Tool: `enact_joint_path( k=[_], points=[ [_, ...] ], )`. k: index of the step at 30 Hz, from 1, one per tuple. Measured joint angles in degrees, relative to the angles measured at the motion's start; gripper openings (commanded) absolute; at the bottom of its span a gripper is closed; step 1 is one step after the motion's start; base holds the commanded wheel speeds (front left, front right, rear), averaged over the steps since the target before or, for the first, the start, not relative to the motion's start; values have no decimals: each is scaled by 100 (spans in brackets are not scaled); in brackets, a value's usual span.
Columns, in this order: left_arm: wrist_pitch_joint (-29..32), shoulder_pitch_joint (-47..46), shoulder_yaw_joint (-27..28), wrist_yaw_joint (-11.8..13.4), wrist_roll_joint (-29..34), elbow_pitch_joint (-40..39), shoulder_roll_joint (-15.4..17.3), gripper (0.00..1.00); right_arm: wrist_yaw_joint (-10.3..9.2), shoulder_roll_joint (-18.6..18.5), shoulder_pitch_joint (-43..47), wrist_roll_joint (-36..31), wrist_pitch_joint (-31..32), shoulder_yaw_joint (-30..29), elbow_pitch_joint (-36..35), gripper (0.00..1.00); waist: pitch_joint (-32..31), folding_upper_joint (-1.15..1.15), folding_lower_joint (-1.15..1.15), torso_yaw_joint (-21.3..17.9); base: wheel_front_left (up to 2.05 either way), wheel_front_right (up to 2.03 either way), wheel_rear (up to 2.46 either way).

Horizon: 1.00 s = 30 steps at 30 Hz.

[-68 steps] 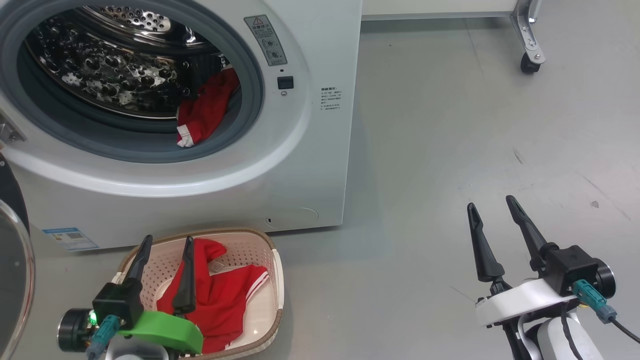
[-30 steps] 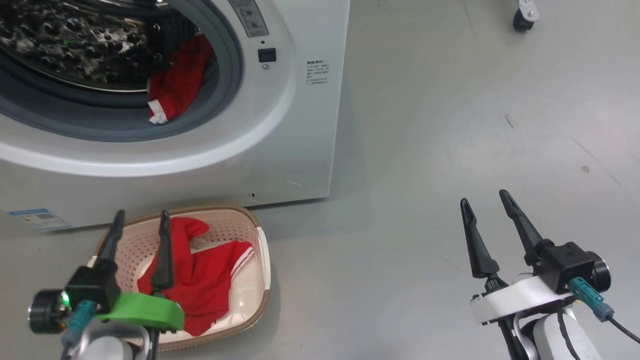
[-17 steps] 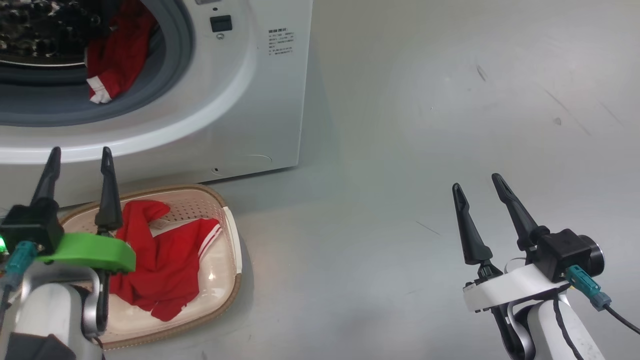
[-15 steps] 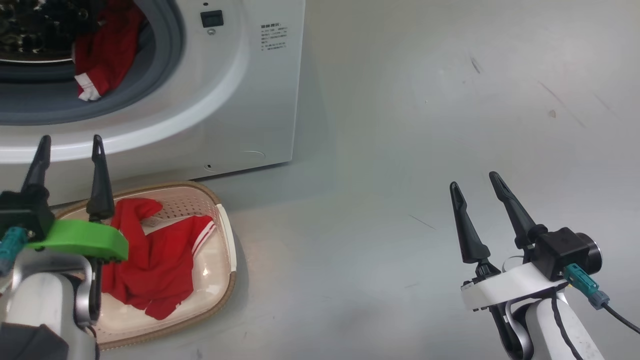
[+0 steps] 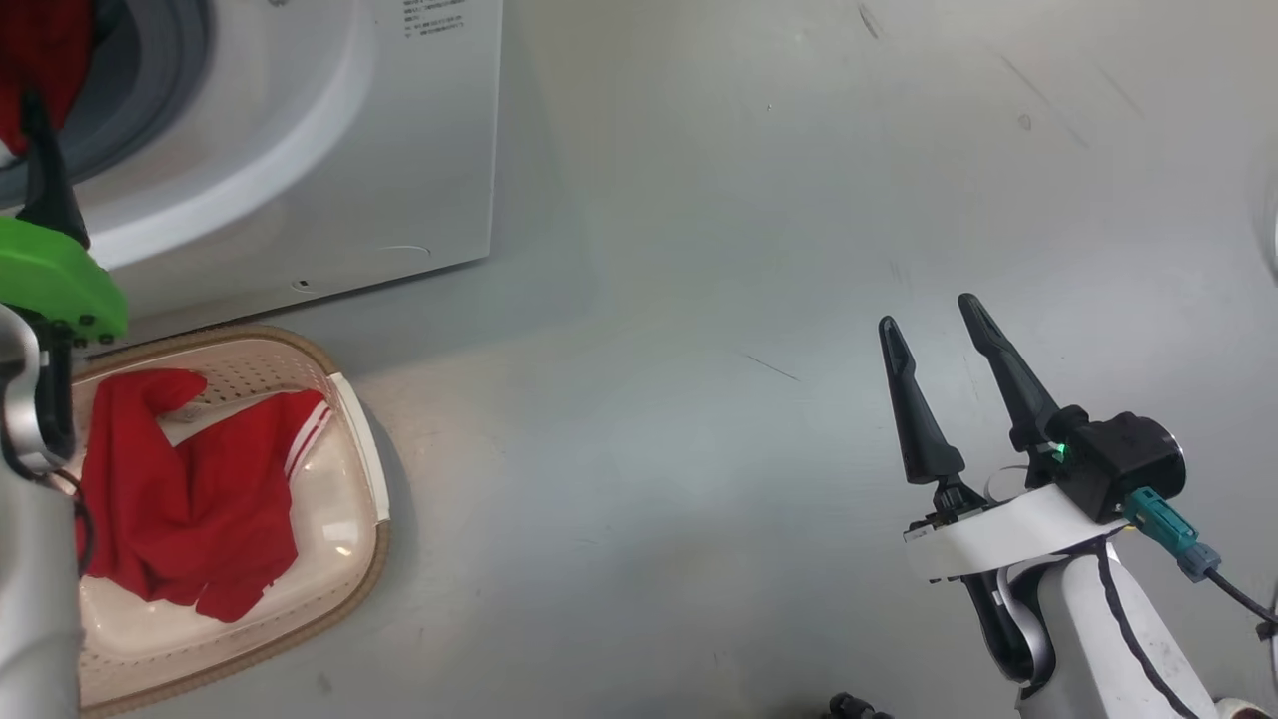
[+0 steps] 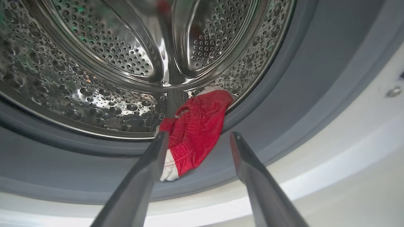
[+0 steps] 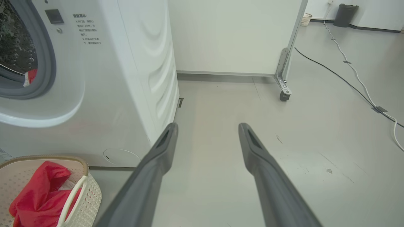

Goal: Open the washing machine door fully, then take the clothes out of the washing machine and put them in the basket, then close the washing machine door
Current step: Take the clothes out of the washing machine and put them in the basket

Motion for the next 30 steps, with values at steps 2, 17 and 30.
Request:
enact_joint_path(
  k=[2,17,30],
  points=[
    [240,-191,-22,0,27,196,113,100,-1,0,-53,68,0,10,-16,100,98,0,0,-61,0,0,0],
    [1259,-1295,21,60,247,1222,660,100,-74,15,-318,338,0,237,-41,100,583,0,0,-348,0,0,0],
    [1638,-1969,-102,109,323,1901,690,100,-151,15,-448,400,0,350,-9,100,731,0,0,-437,0,0,0]
  ],
)
